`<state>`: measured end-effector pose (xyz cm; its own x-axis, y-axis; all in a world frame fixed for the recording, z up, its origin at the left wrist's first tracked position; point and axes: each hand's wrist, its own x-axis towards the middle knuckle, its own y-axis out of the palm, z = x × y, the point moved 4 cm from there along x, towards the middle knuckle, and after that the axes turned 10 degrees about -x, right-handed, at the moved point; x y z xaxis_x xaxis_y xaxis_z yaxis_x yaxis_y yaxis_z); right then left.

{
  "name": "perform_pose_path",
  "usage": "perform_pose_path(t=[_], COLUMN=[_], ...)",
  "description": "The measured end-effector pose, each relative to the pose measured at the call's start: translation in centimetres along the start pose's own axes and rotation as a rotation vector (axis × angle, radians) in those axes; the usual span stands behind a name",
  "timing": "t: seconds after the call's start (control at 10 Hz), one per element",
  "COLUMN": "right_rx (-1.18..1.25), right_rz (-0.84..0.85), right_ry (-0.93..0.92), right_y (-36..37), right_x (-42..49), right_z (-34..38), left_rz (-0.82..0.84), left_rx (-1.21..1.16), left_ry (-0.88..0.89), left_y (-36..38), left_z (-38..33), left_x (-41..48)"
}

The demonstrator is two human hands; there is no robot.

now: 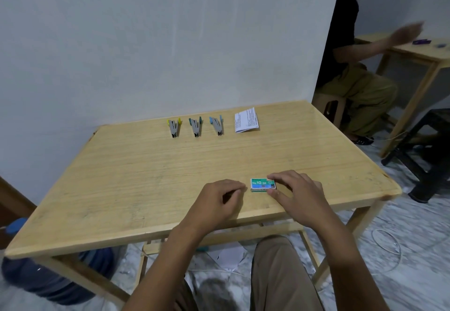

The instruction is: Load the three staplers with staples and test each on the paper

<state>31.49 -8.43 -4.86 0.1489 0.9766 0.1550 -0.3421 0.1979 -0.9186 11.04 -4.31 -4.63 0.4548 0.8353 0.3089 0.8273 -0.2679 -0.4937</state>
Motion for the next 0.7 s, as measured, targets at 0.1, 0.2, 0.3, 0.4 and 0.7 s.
perform_pose_path(t=[0.1, 0.2, 0.3, 0.4, 0.7], right_rx=[-0.020, -0.019, -0.023, -0.013, 0.126], right_rz=[0.000, -0.016, -0.024, -0.016, 0.034], right_ry=[-0.004, 0.000, -0.011, -0.015, 0.018], right_y=[0.4, 0.6, 0.7, 0.6, -1.3], right_x=[-0.4, -0.6, -0.7, -0.8, 1.0], right_z=[0.9, 1.8, 2.2, 2.3, 3.3], left_rz=[-0.018, 0.007, 0.034, 0.036, -0.109], left_rx=[-0.019, -0.006, 0.014, 0.028, -0.194], left_ry=[0.026, 0.028, 0.030, 0.032, -0.156], left_y=[-0.1, 0.3, 0.4, 0.5, -1.6], left_z=[-0.2, -0.3, -0.3, -0.2, -0.7], left_x=[-0.7, -0.9, -1.0, -1.0, -0.1])
